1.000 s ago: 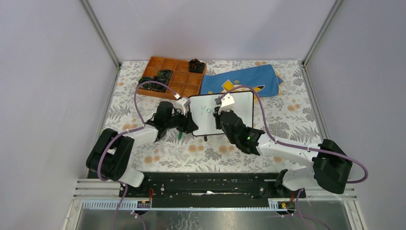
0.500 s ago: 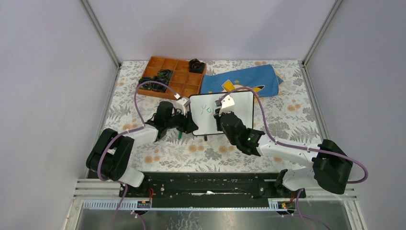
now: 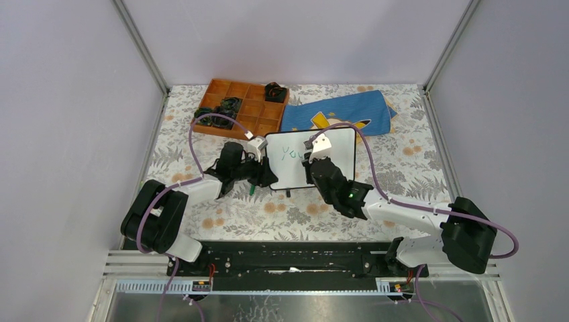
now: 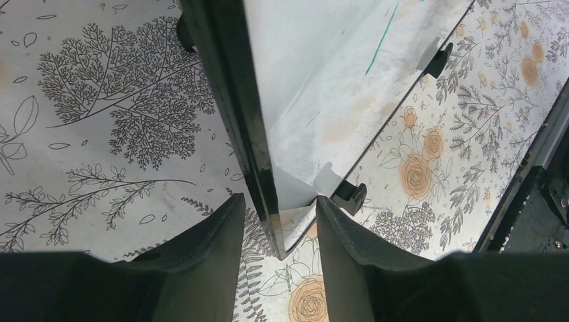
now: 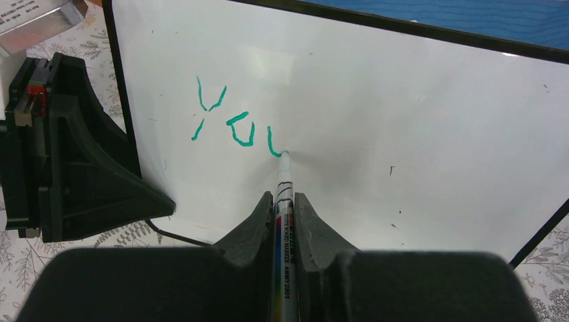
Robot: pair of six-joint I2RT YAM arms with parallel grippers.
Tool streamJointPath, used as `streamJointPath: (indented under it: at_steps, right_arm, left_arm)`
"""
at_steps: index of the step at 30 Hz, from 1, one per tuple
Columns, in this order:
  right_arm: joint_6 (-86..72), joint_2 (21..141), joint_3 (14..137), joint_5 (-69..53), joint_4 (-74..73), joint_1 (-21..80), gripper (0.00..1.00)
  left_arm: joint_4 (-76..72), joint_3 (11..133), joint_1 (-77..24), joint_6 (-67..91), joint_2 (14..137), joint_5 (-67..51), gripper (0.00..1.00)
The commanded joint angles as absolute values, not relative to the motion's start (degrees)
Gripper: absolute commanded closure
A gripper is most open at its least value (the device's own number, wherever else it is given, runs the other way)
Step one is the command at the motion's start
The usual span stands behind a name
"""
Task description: Write a sentence on the whiteboard
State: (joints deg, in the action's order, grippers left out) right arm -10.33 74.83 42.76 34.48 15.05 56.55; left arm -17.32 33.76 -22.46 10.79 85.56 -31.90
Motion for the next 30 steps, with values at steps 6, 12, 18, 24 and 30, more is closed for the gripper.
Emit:
streamJointPath:
  at_steps: [6,12,18,24,30]
  right_arm:
    - [-9.3,73.1,43.6,38.0,16.0,55.9,1.00]
    - [-8.7,73.7,44.8,38.1,16.3,55.9,1.00]
    - [-8.2,74.3,46.0,38.0,16.5,55.9,1.00]
    - [-8.0,74.8,46.7,37.8,16.7,55.9,1.00]
    - [-8.1,75.0,47.1,37.6,16.8,55.8,1.00]
  left_arm:
    - [-17.2,35.4,-22.9,9.1,85.5,-30.9,0.51]
    - [-17.1,35.4,-22.9,9.1,85.4,-30.9,0.52]
    - [-17.1,35.5,-23.1,8.9,85.4,-30.8,0.52]
    - [-17.0,35.5,-23.2,8.8,85.3,-30.6,0.52]
    - [-16.9,35.6,-23.4,8.8,85.6,-30.6,0.52]
